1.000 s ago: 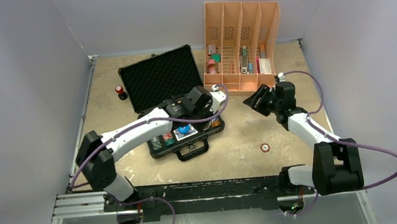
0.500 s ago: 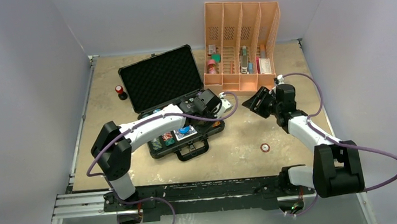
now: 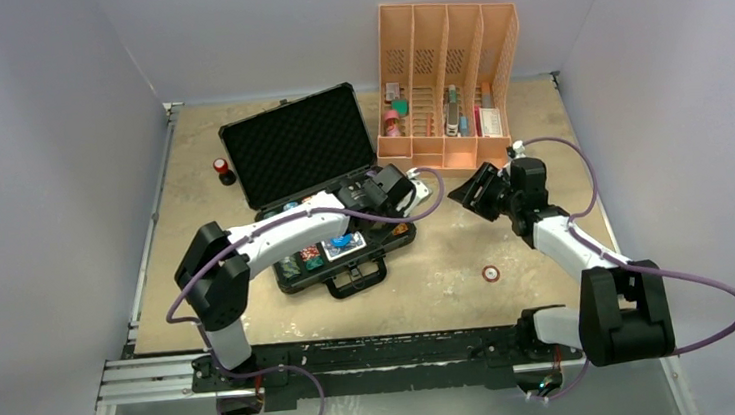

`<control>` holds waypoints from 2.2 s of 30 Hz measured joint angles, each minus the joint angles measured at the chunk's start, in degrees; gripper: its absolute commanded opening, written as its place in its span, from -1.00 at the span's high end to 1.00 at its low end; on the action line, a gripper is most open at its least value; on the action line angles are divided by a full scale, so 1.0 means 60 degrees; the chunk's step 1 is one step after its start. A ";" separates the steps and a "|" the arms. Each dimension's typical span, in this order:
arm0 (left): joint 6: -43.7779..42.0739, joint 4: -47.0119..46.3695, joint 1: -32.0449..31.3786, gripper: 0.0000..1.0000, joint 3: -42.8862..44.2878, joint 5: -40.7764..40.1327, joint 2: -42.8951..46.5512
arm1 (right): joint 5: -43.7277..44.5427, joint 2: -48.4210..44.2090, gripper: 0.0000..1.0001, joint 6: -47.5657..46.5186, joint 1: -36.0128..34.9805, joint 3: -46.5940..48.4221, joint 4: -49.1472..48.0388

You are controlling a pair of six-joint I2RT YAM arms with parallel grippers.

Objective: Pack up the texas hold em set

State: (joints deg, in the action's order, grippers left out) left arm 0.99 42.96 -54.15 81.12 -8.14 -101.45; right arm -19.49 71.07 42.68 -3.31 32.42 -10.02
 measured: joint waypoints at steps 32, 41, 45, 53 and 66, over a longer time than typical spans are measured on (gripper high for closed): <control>-0.0113 -0.0244 -0.0291 1.00 0.0124 0.0911 0.0390 | -0.0430 0.0000 -0.10 -0.0004 0.0000 -0.0076 -0.0288; -0.0109 -0.0142 -0.0291 1.00 0.0120 0.0798 -0.0033 | -0.0433 0.0000 -0.09 -0.0007 0.0000 -0.0124 -0.0324; -0.0109 -0.0011 -0.0291 1.00 0.0120 0.0579 -0.0321 | -0.0433 0.0000 -0.09 -0.0007 0.0000 -0.0124 -0.0324; -0.0106 0.0011 -0.0291 1.00 0.0120 -0.0222 -0.0361 | -0.0433 0.0004 -0.09 -0.0007 0.0000 -0.0124 -0.0346; -0.0106 0.0007 -0.0310 0.48 0.0120 -0.0528 -0.0576 | -0.0433 0.0029 -0.09 -0.0007 0.0000 -0.0124 -0.0397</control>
State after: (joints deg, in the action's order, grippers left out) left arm 0.36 43.00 -56.01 81.84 -11.31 -104.90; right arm -22.09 71.24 42.63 -3.31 31.68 -12.40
